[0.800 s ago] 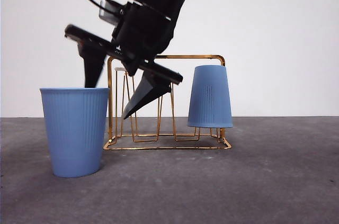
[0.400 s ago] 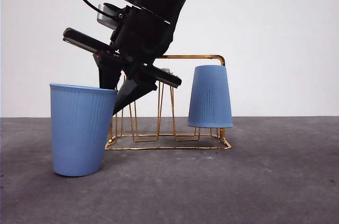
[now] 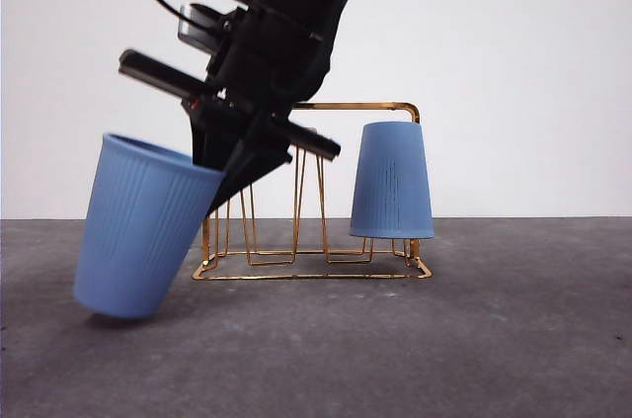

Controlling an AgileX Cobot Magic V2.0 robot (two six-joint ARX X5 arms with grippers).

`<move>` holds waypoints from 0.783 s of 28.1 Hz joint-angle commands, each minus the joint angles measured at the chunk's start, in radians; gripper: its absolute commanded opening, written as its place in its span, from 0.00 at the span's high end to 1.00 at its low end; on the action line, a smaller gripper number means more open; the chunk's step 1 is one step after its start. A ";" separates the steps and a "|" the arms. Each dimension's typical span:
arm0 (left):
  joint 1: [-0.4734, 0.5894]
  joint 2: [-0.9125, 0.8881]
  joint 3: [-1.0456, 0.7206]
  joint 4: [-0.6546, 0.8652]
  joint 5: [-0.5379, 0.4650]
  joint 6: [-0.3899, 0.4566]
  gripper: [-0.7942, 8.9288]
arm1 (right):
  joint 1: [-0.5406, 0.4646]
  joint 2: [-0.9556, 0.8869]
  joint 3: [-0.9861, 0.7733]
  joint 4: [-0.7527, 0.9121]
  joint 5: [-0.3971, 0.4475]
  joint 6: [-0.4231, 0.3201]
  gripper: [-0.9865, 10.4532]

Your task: Pick up cup 1,put cup 1 in the cup rack,pick up cup 2,put cup 2 in the cup rack

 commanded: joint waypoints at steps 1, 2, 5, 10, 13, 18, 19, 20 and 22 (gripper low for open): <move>-0.002 -0.002 -0.007 0.056 0.031 0.011 0.43 | 0.014 -0.084 0.001 0.011 -0.003 -0.042 0.92; -0.002 -0.002 -0.007 0.077 0.039 0.013 0.43 | 0.015 -0.114 0.001 0.013 0.000 -0.051 0.92; -0.003 0.000 -0.007 0.166 0.084 0.023 0.43 | 0.016 -0.233 0.001 0.021 0.018 -0.077 0.92; -0.003 0.010 -0.007 0.323 0.140 0.035 0.43 | 0.016 -0.481 0.001 0.040 0.084 -0.114 0.92; -0.004 0.024 -0.007 0.415 0.182 0.042 0.40 | 0.016 -0.631 0.001 0.058 0.154 -0.151 0.92; -0.004 0.071 -0.007 0.585 0.284 0.041 0.36 | 0.016 -0.842 0.001 0.118 0.177 -0.210 0.92; -0.004 0.086 -0.007 0.623 0.310 0.040 0.36 | 0.016 -0.879 0.001 0.137 0.174 -0.219 0.92; -0.004 0.103 -0.007 0.657 0.335 0.040 0.36 | 0.016 -0.909 0.001 0.154 0.173 -0.227 0.92; -0.004 0.145 -0.007 0.737 0.391 0.032 0.36 | 0.016 -0.969 0.001 0.198 0.167 -0.256 0.92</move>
